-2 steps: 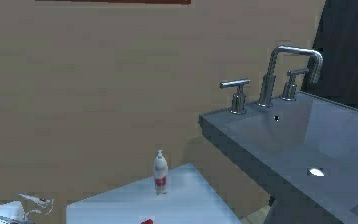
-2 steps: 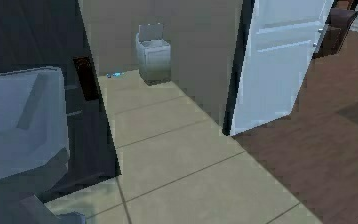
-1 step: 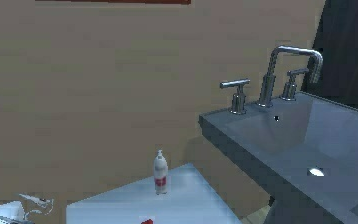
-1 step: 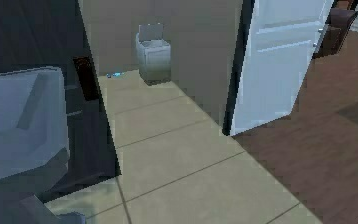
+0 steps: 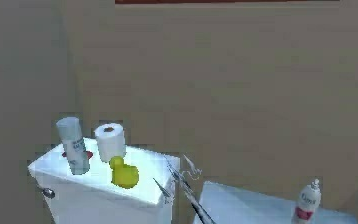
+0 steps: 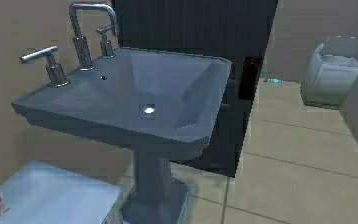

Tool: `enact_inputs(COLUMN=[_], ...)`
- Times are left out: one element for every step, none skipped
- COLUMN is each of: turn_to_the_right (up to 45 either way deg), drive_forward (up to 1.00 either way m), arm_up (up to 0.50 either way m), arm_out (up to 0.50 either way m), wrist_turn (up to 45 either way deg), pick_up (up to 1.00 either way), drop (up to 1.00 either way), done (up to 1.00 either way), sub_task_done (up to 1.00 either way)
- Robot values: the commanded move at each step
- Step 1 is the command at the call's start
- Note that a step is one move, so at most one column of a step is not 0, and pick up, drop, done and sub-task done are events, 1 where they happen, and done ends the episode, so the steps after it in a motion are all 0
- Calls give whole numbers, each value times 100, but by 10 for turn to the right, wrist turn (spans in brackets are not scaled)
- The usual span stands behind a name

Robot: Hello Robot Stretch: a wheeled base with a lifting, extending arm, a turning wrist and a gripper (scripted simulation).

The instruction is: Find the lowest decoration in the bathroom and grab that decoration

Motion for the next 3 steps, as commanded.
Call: enact_inputs(turn_to_the_right=[-450, 0, 0], drive_forward=[0, 0, 0], arm_up=[0, 50, 38], arm_out=[0, 0, 0], wrist_turn=[0, 0, 0], pick_up=[0, 0, 0], drop=[0, 0, 0], done=[0, 0, 0], sub_task_done=[0, 0, 0])
